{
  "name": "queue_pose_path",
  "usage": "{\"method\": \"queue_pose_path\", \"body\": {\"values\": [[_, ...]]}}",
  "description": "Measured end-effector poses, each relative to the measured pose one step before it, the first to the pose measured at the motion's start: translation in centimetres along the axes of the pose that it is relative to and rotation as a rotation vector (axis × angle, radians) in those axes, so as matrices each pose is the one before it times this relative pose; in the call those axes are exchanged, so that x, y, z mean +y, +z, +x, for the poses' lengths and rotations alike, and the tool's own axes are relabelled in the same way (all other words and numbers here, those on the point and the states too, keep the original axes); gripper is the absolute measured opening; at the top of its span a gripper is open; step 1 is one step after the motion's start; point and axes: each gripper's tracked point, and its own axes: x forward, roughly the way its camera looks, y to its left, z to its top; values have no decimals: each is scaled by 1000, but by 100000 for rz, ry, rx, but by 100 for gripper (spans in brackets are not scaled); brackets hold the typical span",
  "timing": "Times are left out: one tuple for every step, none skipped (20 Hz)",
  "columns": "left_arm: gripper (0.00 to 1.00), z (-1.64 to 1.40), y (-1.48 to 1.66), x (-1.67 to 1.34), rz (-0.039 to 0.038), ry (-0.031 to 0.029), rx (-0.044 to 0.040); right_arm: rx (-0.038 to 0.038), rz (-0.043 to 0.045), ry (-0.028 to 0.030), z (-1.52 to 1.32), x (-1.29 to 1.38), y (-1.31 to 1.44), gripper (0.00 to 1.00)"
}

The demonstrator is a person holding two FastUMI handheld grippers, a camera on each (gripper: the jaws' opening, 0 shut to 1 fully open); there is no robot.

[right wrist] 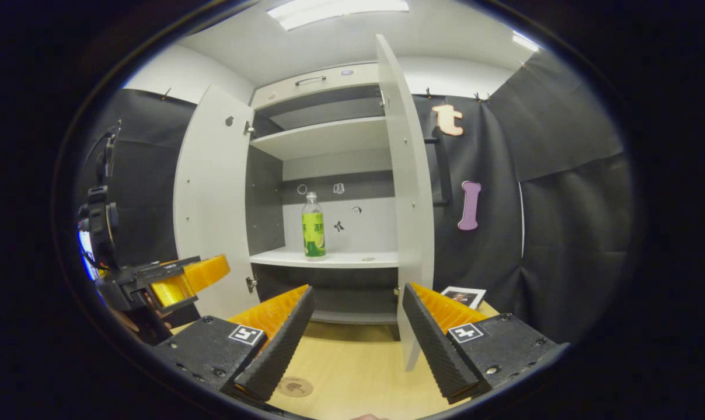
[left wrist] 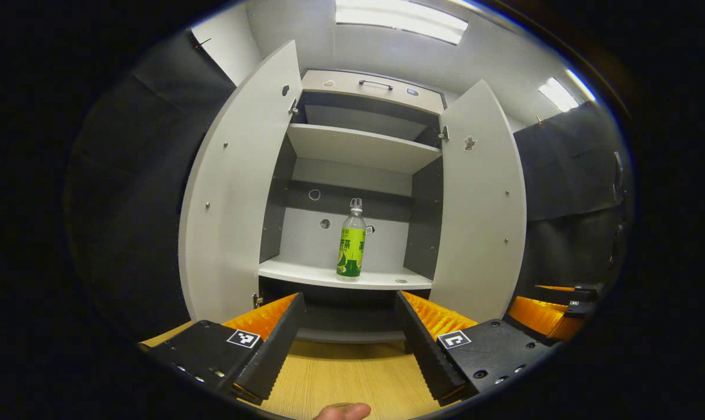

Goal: Grasp the bottle in the cabinet with the left hand and place it on the coaster, then close the right door with the right hand and the left door with the left hand.

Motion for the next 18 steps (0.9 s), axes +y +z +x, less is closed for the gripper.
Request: {"method": "queue_pose_path", "body": {"values": [[94,519,237,9,-496,-855,-245,76,-2,-489,-118,-147,-62,100],[95,596,404,-28,-96,-737,-602,-82,-32,-472,-140,-80,51,100],[94,753,391,-17,315,-861,-607,-117,-160,-550,-132,-116,15,100],[95,883,292,-137,731,-1557,-29,13,-199,-685,-166,-159,21,100],[94,1005,354,-53,1148,-1351,6,-268,-132,-736,-109,-253,44,100],[94,851,392,4,1202,-611,-431,-260,-116,-888,-25,-239,113,100],[95,1009,277,-50,619,-802,-453,-59,-138,-962,-28,-237,-117,100],[94,1104,141,-235,-265,-1403,114,-49,-35,-927,-92,-145,6,100],[94,1084,33,-200,-987,-1456,468,2,176,-893,-80,-181,-68,100],[94,1193,-58,-66,-1178,-1072,654,-71,478,-852,-70,-96,108,96],[99,1182,-101,95,-719,-565,823,-263,427,-817,-50,-182,-21,100],[94,1304,-11,59,-244,-800,334,-398,194,-985,-44,-256,117,100],[99,1305,-53,191,36,-421,555,-481,34,-1263,-53,-398,121,100],[94,1323,-39,314,248,176,316,-566,-38,-1265,-5,-357,182,100],[94,1248,80,472,512,599,-265,-737,4,-1431,54,-363,95,100],[94,1404,58,496,1023,813,-607,-793,45,-1272,164,-339,153,100],[94,1429,-291,628,1452,1242,340,-86,393,-1131,204,-258,-115,96],[94,1361,-351,665,816,1350,527,1621,371,-545,147,-84,-482,100]]}}
